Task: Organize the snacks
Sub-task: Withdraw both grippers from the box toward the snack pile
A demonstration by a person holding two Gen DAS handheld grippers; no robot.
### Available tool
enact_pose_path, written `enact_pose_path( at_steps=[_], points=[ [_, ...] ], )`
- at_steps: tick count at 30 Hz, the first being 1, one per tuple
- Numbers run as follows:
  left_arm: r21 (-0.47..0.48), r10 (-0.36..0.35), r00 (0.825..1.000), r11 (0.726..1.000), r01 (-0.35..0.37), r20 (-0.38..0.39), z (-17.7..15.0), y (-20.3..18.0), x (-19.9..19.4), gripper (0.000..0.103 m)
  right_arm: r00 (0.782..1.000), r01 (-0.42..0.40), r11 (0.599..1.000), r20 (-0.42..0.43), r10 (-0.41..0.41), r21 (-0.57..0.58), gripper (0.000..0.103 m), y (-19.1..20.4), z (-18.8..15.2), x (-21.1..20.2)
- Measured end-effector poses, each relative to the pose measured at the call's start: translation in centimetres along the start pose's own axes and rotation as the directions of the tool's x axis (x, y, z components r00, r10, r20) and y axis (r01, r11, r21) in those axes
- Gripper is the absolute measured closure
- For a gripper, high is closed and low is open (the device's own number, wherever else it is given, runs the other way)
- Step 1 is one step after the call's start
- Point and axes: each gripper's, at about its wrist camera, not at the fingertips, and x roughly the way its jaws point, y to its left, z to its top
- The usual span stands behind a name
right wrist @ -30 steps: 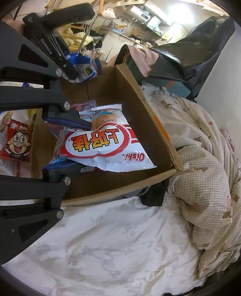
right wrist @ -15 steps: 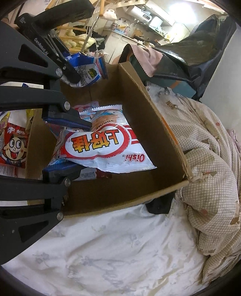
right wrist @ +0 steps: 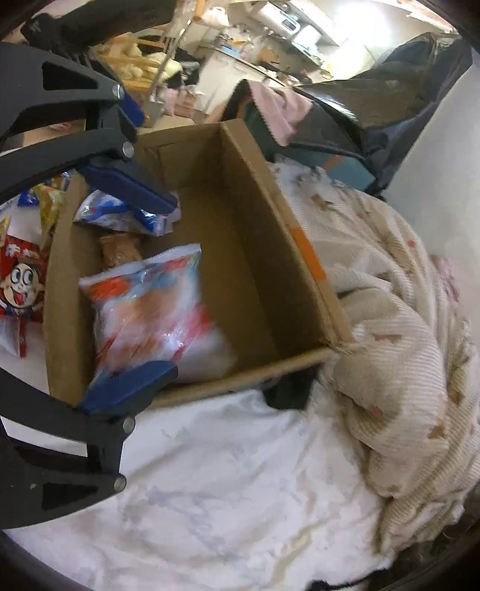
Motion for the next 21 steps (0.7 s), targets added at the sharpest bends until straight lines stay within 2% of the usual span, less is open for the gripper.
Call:
enact_pose_path(
  at_steps=[8,13,21],
  points=[
    [-0.002,0.028,1.0,1.0,-0.028,0.009,-0.1,0.5,-0.5,0.016,0.999,-0.033,0.999,0.031,0.033,-0.001,0.018,0.0,0.4,-1.3],
    [-0.006,0.062,0.995,0.998,-0.062,0.077,-0.1,1.8,-2.7,0.016,0.999,-0.037,0.999,0.038,0.037,0.004,0.018,-0.2,0.4,-2.2],
    [-0.07,0.101,0.991,0.993,-0.096,0.084,-0.3,4.6,-5.0,0.016,0.996,-0.057,0.997,0.074,0.053,0.052,0.018,-1.2,0.2,-4.7]
  ],
)
